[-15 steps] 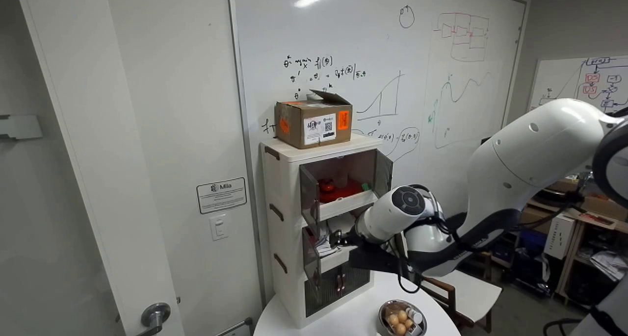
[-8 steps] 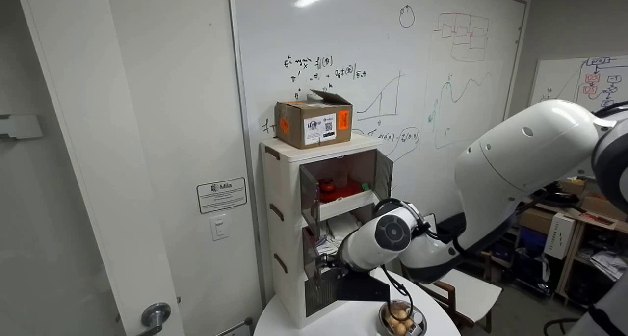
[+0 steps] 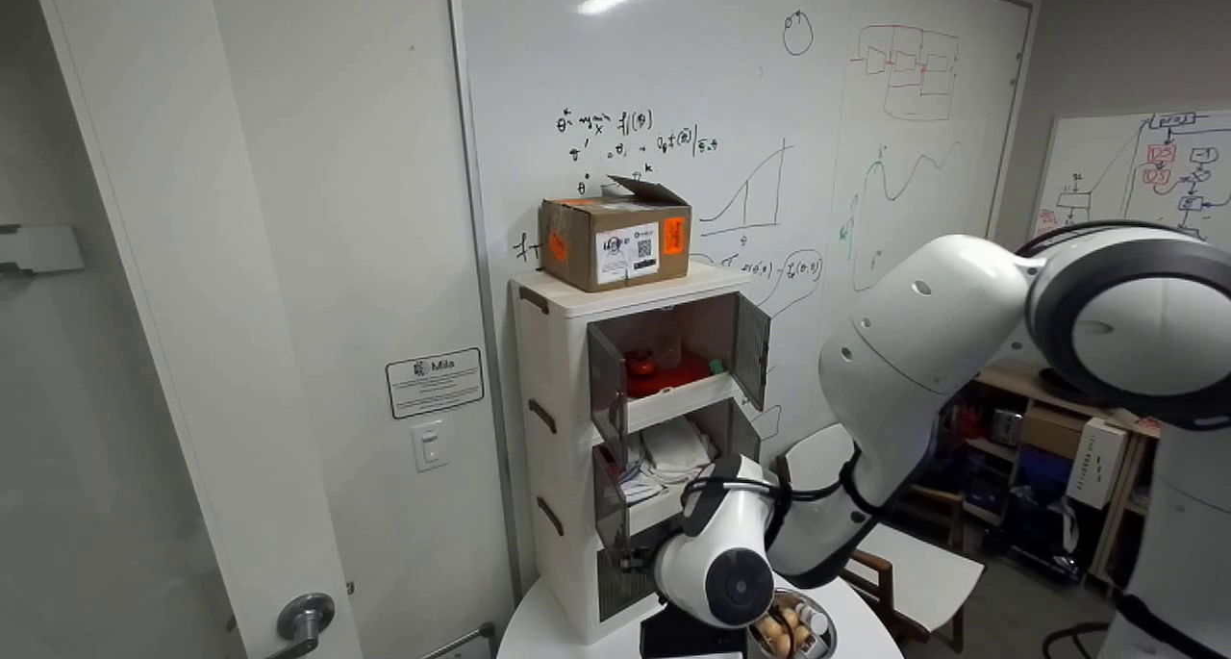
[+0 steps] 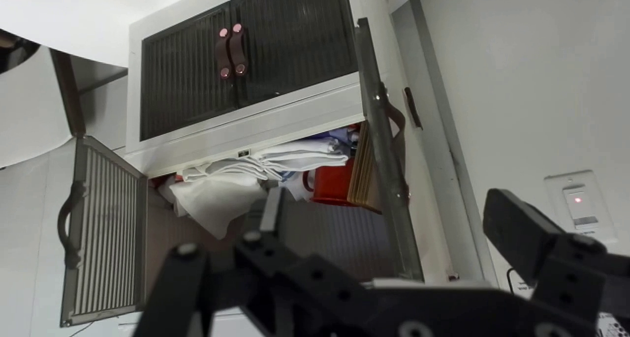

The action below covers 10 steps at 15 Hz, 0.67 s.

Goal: Close the door to the middle compartment

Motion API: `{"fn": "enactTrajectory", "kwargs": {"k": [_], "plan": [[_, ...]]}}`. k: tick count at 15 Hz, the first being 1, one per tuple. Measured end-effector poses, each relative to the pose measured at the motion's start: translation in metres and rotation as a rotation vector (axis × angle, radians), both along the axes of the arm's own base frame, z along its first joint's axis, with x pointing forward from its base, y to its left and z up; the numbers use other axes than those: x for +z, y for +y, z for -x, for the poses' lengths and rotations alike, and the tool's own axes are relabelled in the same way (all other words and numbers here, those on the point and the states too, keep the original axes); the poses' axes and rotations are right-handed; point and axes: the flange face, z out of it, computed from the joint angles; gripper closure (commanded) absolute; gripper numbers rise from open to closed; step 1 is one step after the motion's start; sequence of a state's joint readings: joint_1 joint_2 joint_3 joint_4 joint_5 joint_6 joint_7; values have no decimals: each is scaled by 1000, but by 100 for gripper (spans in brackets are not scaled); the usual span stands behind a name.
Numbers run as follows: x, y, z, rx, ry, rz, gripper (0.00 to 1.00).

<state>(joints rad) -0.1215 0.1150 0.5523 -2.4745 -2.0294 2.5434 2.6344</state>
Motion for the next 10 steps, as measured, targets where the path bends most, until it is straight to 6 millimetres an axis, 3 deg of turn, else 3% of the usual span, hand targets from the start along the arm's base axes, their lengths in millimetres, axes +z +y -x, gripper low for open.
{"fn": "enactTrajectory", "kwargs": {"k": [3, 5, 10], "plan": [[-40, 1, -12, -1, -17, 35, 0], [-56, 5, -23, 4, -24, 44, 0], [-66, 15, -55, -3, -66, 49, 0]]}}
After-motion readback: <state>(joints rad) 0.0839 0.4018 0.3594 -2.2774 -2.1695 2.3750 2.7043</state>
